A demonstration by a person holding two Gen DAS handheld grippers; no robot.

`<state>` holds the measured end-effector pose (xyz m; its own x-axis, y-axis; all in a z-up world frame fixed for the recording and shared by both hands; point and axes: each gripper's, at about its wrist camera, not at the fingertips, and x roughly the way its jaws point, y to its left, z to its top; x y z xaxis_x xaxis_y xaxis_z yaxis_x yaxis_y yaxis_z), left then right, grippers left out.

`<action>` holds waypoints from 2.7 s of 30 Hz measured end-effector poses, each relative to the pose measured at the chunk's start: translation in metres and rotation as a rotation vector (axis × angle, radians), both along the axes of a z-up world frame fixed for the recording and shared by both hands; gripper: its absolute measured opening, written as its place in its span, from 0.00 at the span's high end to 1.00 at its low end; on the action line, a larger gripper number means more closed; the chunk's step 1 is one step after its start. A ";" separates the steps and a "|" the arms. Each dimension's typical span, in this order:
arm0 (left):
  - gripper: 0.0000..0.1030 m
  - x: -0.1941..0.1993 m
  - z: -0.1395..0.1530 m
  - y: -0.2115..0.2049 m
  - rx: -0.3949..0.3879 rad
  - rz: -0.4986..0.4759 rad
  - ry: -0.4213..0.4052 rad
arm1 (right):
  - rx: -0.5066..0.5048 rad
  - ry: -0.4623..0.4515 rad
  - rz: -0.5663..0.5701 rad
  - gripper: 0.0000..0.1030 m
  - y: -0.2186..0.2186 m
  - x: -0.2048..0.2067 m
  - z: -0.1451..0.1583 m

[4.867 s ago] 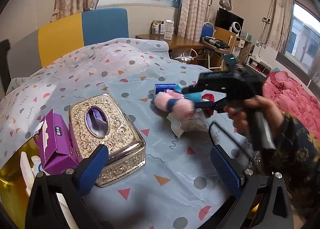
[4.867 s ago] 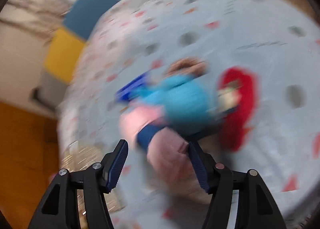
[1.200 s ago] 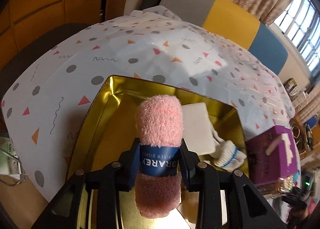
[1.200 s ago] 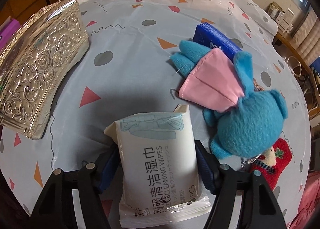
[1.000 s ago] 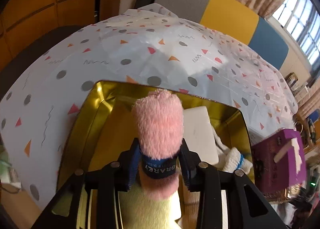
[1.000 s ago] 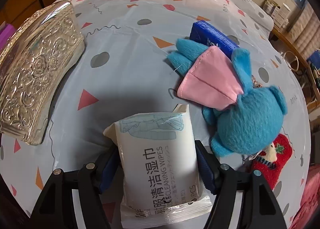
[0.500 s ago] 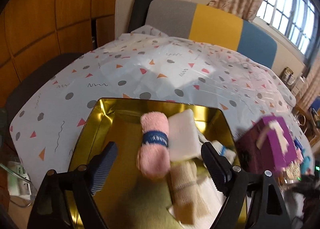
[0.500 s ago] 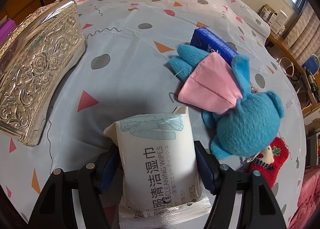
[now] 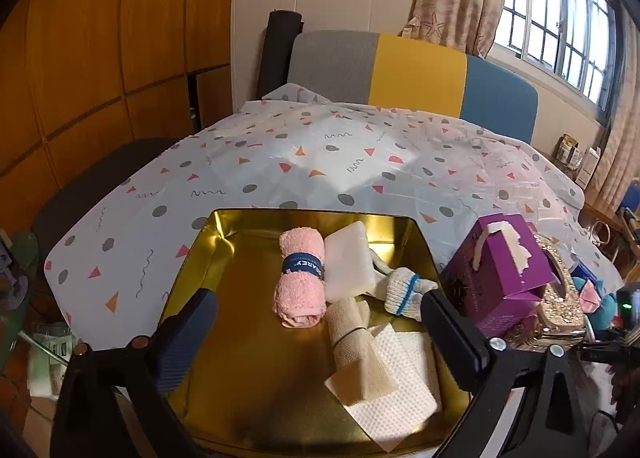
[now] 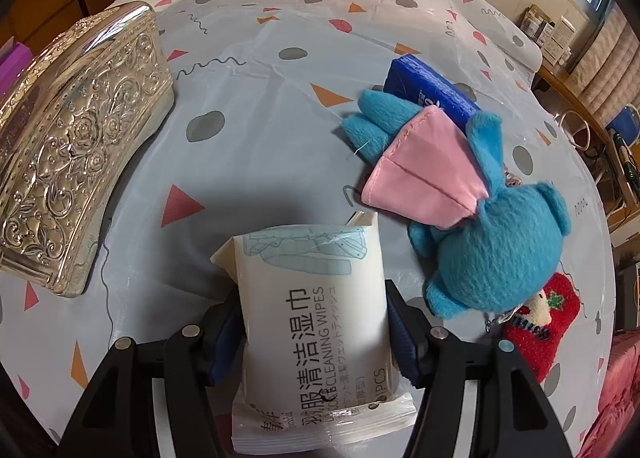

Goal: Organize soft objects
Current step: 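Carry the white wipes packet into the gold tray and open the right tool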

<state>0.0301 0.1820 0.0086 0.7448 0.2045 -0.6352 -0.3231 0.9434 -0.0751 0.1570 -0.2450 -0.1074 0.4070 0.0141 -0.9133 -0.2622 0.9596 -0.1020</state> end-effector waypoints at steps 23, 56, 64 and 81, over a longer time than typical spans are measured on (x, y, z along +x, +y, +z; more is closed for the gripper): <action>0.00 -0.015 -0.012 -0.030 0.070 -0.086 0.013 | 0.108 0.053 -0.190 0.44 -0.006 0.005 0.012; 0.00 -0.029 -0.016 0.034 -0.026 0.019 0.015 | 0.461 -0.351 0.144 0.44 0.174 -0.011 0.206; 0.00 -0.051 -0.016 0.099 -0.031 0.201 -0.001 | 0.475 -0.240 0.455 0.44 0.281 -0.065 0.180; 0.00 -0.044 -0.021 0.077 -0.027 0.118 0.022 | 0.328 -0.031 0.594 0.27 0.352 -0.095 0.062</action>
